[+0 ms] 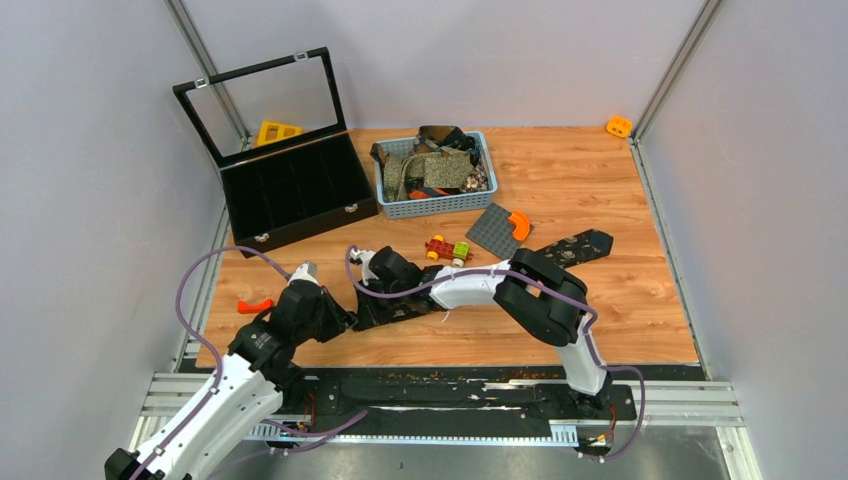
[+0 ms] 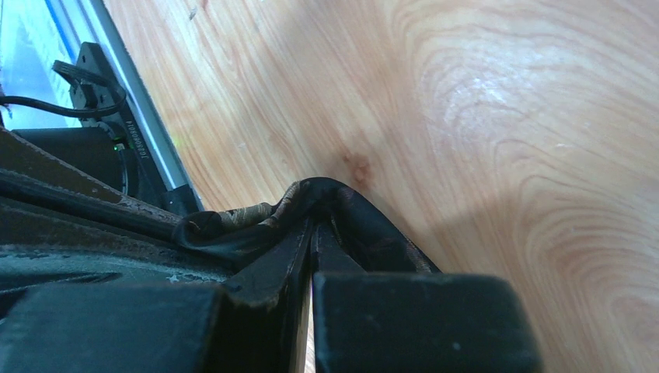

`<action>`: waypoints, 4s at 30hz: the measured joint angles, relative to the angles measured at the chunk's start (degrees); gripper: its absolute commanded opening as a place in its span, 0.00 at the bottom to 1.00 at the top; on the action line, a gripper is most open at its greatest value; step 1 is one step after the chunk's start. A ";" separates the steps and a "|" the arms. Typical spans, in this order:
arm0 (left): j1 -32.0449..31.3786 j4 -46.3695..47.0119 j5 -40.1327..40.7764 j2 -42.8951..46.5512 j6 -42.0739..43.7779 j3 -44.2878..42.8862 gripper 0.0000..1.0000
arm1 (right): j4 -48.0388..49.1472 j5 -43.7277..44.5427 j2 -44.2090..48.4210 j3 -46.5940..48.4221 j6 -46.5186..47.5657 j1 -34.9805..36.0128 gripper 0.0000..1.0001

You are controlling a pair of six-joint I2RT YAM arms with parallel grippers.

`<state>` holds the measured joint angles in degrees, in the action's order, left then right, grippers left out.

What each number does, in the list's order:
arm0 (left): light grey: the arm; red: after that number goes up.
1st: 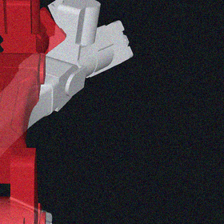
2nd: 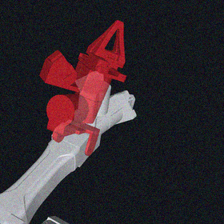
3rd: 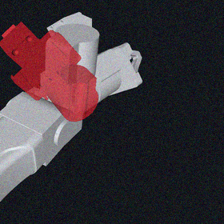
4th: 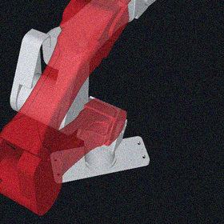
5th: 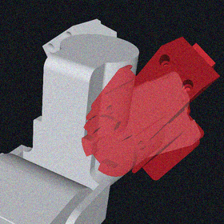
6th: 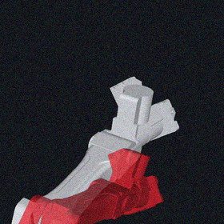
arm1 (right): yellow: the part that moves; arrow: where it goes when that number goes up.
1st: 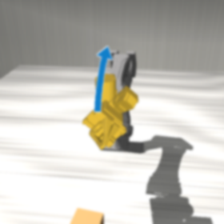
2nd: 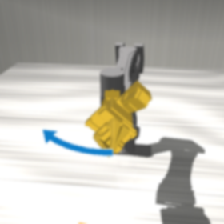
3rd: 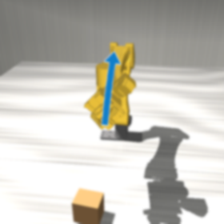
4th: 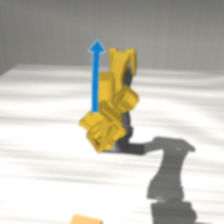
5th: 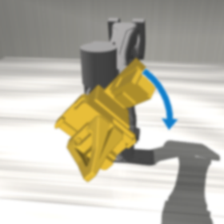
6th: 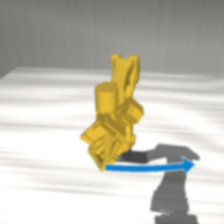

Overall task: Roll the ties
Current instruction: Roll the tie at the center of the board.

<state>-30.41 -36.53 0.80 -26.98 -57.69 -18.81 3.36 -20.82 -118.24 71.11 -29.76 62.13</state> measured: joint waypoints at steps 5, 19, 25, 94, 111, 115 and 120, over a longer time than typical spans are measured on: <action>0.00 -0.57 0.22 -1.31 0.31 -0.87 0.00 | 0.37 -1.25 -0.28 0.11 0.07 0.15 0.03; 0.00 0.33 0.15 -7.04 2.67 -3.56 0.00 | -3.43 -0.85 6.32 -1.70 2.64 -2.19 0.04; 0.00 1.51 -0.22 -9.62 3.19 -3.96 0.00 | -3.82 -0.28 7.69 -3.26 3.21 -4.20 0.03; 0.00 27.30 -9.11 -16.33 5.70 5.79 0.29 | -7.39 0.94 13.73 -7.23 1.81 -5.20 0.31; 0.02 25.62 -7.10 -14.43 5.88 6.08 0.00 | -7.61 0.79 7.96 -4.83 -0.15 -5.31 0.29; 0.00 25.27 -7.34 -14.32 6.05 6.08 0.12 | -7.56 0.83 6.84 -4.17 -0.20 -5.33 0.18; 0.00 23.06 -6.93 -12.59 6.80 5.90 0.41 | -7.65 1.03 6.19 -4.15 -0.28 -5.33 0.08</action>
<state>-30.41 -13.47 -6.13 -39.57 -50.89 -12.91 -4.29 -19.79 -112.05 66.96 -30.04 56.80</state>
